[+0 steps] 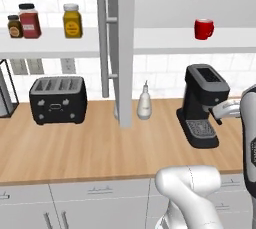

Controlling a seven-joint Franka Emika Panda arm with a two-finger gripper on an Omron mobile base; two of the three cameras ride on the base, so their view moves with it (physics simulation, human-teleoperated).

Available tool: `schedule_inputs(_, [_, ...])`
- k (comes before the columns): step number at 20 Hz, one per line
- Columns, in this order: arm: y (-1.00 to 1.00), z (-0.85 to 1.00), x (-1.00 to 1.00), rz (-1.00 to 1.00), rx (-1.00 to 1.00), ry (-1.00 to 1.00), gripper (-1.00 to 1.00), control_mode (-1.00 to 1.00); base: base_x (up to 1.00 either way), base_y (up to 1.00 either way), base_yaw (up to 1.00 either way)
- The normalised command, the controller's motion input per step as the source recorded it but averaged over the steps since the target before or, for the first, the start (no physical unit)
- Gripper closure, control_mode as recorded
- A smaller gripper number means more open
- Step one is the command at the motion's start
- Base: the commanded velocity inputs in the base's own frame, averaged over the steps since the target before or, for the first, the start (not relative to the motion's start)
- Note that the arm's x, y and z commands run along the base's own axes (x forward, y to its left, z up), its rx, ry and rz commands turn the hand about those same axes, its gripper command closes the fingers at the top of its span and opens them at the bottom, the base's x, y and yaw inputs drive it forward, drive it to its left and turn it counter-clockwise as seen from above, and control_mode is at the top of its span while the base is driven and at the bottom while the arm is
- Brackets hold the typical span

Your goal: Gather all objects into one cabinet and sort the glasses and bowls to opposite sides.

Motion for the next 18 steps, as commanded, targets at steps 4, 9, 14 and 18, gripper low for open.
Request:
schedule_inputs(4, [0.00,0.00,0.00,0.00,0.00,0.00,-1.00,1.00,0.87,-0.96,-0.18])
schedule_inputs(9, [-0.61,-0.20,0.35,-0.03,0.16,0.02,-1.00,-1.00,0.00,0.00,0.00])
schedule_inputs(14, [-0.32,0.21,0.32,0.06,0.18,-0.08,-1.00,-1.00,0.00,0.00,0.00])
schedule_inputs(18, [-0.55,1.00,-0.02,0.07,0.20,-0.46,-1.00,-1.00,0.00,0.00,0.00])
